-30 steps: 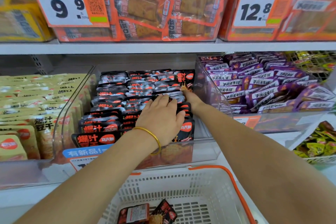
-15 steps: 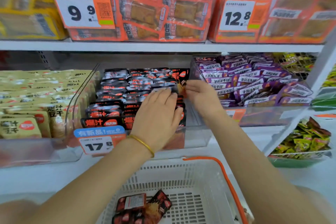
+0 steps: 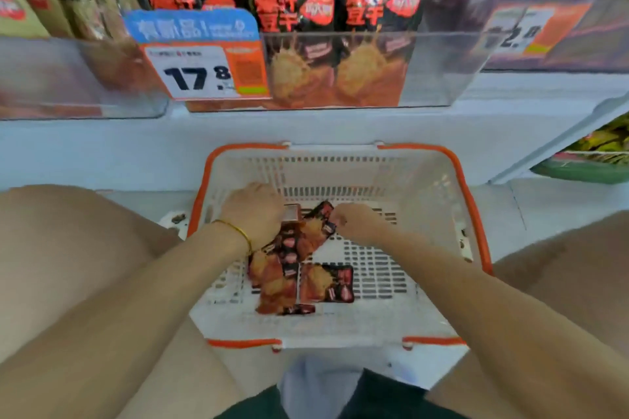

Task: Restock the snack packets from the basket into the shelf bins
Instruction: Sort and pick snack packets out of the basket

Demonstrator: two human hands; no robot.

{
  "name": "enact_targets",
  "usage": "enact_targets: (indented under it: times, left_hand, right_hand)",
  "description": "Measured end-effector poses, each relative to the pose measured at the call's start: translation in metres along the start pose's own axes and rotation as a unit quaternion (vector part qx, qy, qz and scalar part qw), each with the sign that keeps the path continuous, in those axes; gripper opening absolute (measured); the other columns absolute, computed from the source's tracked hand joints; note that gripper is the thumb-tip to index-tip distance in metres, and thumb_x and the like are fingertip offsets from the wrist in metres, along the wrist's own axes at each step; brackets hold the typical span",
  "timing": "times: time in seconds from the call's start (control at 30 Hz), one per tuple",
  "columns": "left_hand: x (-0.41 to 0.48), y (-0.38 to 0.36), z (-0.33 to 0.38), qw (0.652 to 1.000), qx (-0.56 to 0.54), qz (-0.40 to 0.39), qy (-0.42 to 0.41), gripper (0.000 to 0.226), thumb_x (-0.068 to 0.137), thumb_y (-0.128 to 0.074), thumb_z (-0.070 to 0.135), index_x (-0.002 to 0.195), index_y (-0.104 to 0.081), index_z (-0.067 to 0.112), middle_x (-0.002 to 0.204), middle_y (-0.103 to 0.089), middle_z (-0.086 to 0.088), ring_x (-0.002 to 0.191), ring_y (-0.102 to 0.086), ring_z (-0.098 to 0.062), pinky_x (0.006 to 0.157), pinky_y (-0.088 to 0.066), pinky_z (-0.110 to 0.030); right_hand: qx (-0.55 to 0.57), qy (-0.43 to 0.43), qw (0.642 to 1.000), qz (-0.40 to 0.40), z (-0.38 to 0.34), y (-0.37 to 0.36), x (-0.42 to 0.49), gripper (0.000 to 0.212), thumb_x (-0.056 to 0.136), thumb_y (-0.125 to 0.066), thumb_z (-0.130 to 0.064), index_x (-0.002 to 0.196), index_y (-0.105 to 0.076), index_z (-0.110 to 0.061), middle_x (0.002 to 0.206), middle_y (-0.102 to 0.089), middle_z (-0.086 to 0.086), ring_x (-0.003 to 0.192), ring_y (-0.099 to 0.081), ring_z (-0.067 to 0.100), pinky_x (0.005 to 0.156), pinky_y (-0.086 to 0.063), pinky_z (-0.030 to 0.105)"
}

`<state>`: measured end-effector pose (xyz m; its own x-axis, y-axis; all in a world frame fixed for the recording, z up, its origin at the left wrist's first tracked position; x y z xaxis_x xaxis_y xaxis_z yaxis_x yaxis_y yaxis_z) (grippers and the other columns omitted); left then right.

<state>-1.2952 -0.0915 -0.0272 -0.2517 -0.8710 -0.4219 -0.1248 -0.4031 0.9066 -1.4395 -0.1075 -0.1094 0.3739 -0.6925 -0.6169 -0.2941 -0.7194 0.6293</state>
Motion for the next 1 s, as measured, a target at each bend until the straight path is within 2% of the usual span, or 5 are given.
enact_targets:
  times: [0.2,0.6,0.77,0.9,1.0]
  left_hand:
    - [0.015,-0.033,-0.004,0.997,-0.014,-0.068,0.017,0.036,0.098,-0.043,0.026,0.13,-0.045,0.008,0.136,-0.039,-0.013,0.126,-0.036,-0.03,0.099,-0.04,-0.039]
    - [0.019,-0.048,0.002,0.994,-0.039,-0.1,0.026,0.036,0.099,-0.036,0.029,0.131,-0.043,0.011,0.141,-0.032,-0.011,0.131,-0.029,-0.028,0.099,-0.036,-0.038]
    - [0.018,-0.057,0.002,0.989,-0.052,-0.137,0.031,0.037,0.099,-0.036,0.031,0.129,-0.043,0.011,0.137,-0.036,-0.009,0.129,-0.031,-0.027,0.098,-0.037,-0.038]
    - [0.024,-0.046,0.003,0.989,-0.074,-0.123,0.031,0.034,0.098,-0.042,0.025,0.127,-0.045,0.009,0.135,-0.039,-0.012,0.126,-0.035,-0.029,0.101,-0.038,-0.038]
    - [0.027,-0.03,0.005,0.983,-0.16,-0.081,0.038,0.042,0.098,-0.044,0.018,0.138,-0.036,0.008,0.139,-0.039,-0.013,0.124,-0.041,-0.029,0.101,-0.034,-0.033]
  right_hand:
    - [-0.028,-0.091,0.994,-0.056,0.053,-0.056,0.065,0.049,0.096,-0.041,-0.006,0.144,-0.035,-0.014,0.147,-0.025,0.021,0.124,-0.044,0.036,0.099,-0.043,0.041]
    - [0.261,-0.227,0.936,-0.065,0.084,-0.096,0.116,0.054,0.093,-0.052,0.002,0.142,-0.041,-0.016,0.157,-0.006,0.006,0.137,-0.026,0.035,0.097,-0.046,0.046]
    - [0.201,-0.166,0.964,-0.054,0.071,-0.089,0.116,0.037,0.092,-0.042,0.012,0.128,-0.049,0.012,0.14,-0.043,0.027,0.125,-0.044,0.04,0.1,-0.043,0.046]
    - [0.085,-0.028,0.995,-0.039,0.048,-0.054,0.087,0.036,0.092,-0.04,0.014,0.12,-0.061,0.004,0.112,-0.05,0.004,0.079,-0.05,0.01,0.066,-0.042,0.019]
    - [-0.022,0.074,0.995,-0.058,0.024,-0.012,0.051,0.03,0.089,-0.044,0.012,0.105,-0.068,0.004,0.095,-0.058,0.005,0.08,-0.046,0.012,0.075,-0.032,0.022]
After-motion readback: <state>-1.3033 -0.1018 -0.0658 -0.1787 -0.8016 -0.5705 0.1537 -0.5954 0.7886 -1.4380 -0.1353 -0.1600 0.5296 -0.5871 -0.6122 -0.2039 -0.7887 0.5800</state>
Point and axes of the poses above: each hand's wrist, its own x-axis towards the middle knuckle, its own y-axis out of the back of the hand, z = x × y, the point moved 8 cm from there along x, towards the middle knuckle
